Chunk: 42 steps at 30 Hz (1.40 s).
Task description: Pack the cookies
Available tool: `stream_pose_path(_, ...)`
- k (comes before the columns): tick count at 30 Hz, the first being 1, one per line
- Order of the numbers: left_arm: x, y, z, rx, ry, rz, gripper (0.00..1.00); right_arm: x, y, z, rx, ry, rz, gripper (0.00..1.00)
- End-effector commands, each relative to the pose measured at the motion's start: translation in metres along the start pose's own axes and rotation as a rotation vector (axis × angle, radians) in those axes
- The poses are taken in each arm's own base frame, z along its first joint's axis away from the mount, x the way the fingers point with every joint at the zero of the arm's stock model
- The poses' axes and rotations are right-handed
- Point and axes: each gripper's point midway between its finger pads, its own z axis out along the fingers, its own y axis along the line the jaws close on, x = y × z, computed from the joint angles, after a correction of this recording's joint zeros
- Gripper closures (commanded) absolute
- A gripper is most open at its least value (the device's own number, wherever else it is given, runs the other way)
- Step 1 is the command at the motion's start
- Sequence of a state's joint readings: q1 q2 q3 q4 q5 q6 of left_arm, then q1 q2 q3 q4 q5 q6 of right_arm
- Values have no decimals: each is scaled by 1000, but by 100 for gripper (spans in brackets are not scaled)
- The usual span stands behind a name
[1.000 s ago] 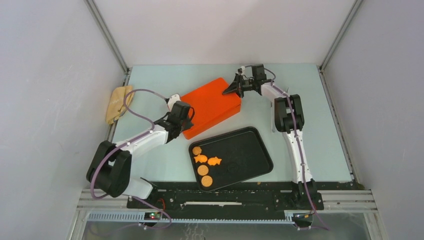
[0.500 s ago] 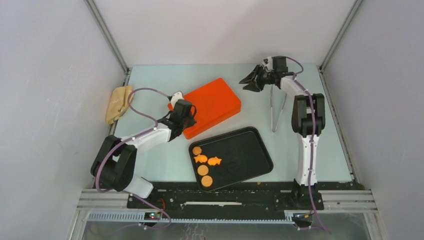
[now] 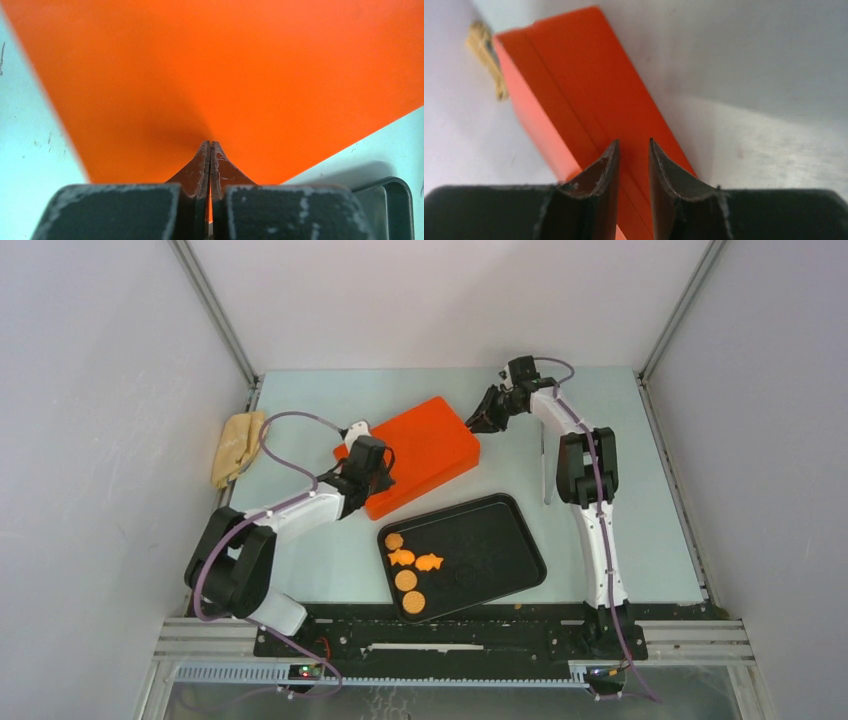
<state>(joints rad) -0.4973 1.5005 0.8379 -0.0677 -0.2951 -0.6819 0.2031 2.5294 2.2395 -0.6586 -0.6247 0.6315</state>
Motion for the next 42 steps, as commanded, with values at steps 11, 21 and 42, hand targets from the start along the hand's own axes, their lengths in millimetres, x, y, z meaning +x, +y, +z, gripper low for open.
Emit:
stream_pose_path(11,20,6,4,-38,104,89,100,133,-1,-15,47,242,-121,84)
stream_pose_path(21,33,10,6,-31,139,91,100,121,6,-66,229,-2,-223,97)
stream_pose_path(42,31,4,4,-1,139,88,100,154,54,-51,343,-46,-523,100)
